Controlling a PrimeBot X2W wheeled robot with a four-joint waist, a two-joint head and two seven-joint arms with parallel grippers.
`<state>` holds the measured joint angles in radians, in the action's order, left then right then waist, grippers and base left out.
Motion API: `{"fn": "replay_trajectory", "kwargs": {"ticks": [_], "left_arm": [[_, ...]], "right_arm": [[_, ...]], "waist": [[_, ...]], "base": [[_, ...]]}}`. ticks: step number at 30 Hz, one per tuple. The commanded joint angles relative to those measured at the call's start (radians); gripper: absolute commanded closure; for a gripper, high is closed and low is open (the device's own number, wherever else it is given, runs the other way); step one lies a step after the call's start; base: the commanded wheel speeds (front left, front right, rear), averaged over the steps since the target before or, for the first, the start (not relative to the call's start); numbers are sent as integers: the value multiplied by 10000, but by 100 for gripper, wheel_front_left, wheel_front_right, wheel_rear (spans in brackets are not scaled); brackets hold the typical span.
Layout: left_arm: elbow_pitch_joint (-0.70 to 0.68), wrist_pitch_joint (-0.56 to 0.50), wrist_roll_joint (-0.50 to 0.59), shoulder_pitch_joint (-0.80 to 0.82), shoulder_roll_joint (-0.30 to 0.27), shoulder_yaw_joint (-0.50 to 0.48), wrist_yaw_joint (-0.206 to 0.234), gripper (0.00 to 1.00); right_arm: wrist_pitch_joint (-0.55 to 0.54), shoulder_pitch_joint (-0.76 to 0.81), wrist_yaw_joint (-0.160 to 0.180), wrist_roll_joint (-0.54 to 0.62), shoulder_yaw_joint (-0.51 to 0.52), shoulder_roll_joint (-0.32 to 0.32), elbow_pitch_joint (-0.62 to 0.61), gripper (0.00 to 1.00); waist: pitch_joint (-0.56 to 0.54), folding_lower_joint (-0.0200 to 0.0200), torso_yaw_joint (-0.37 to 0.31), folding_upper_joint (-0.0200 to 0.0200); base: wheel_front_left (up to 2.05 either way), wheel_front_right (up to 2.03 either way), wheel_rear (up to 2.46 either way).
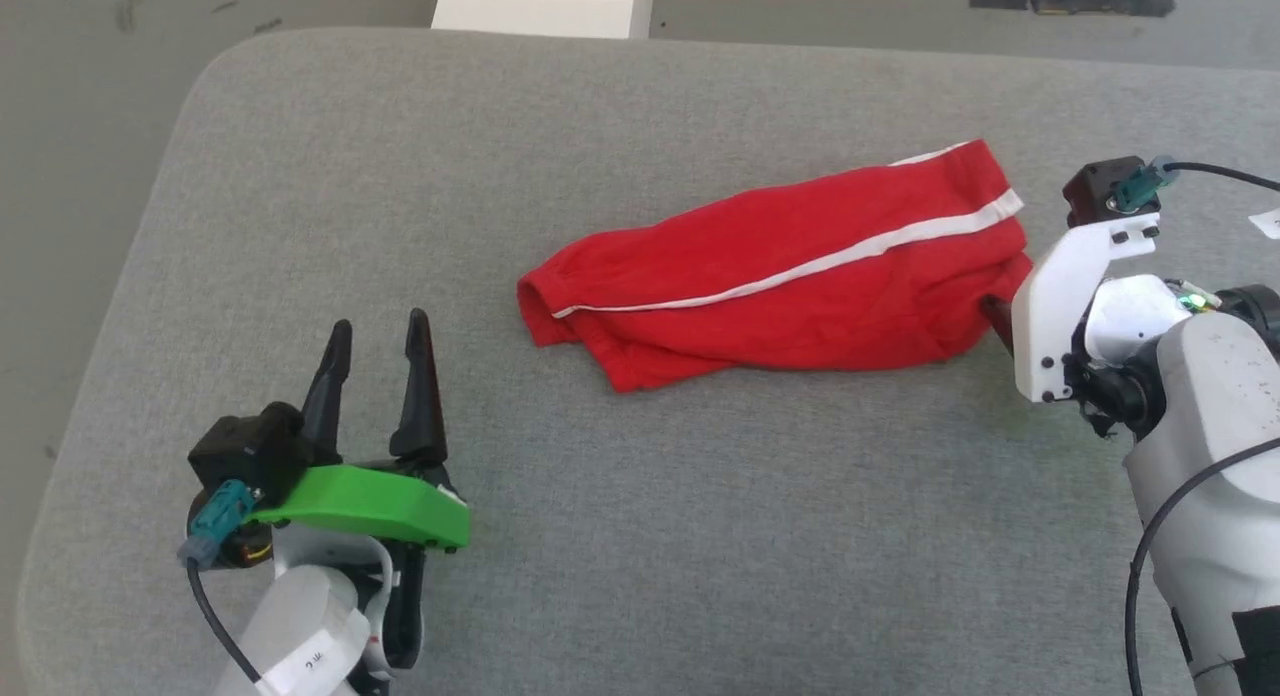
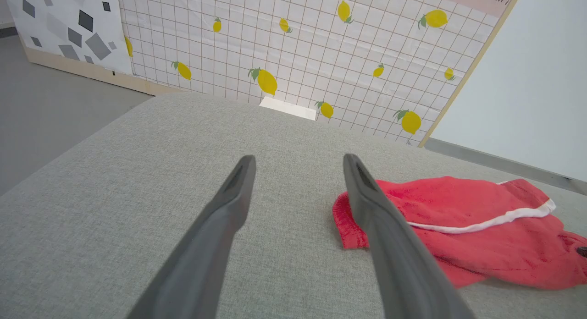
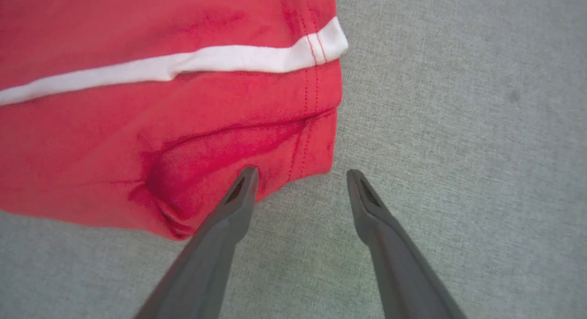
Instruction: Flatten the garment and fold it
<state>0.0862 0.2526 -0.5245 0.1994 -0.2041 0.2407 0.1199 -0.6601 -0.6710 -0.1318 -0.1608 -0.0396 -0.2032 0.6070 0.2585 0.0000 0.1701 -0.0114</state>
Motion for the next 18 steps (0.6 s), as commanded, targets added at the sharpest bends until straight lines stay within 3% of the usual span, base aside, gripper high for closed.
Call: {"fn": "replay_trajectory", "kwargs": {"ticks": [1, 15, 16, 17, 18], "left_arm": [[-74, 78, 145, -139, 130, -35, -104, 0], [233, 90, 316, 128, 646, -49, -672, 0], [288, 90, 295, 131, 679, -37, -715, 0], [317, 90, 293, 137, 703, -31, -735, 0], [365, 89, 269, 145, 734, 1, -767, 0]], "right_arm": [[53, 69, 11, 301, 107, 88, -131, 0], [469, -185, 11, 1449, 518, 528, 590, 0], [448, -188, 11, 1472, 569, 555, 688, 55], [459, -198, 11, 1486, 589, 569, 740, 84], [481, -212, 11, 1487, 602, 568, 786, 100]], "waist": [[234, 0, 182, 114], [709, 0, 608, 114], [698, 0, 607, 114], [689, 0, 602, 114], [681, 0, 592, 114]], "base": [[0, 0, 0], [0, 0, 0], [0, 0, 0], [0, 0, 0], [0, 0, 0]]}}
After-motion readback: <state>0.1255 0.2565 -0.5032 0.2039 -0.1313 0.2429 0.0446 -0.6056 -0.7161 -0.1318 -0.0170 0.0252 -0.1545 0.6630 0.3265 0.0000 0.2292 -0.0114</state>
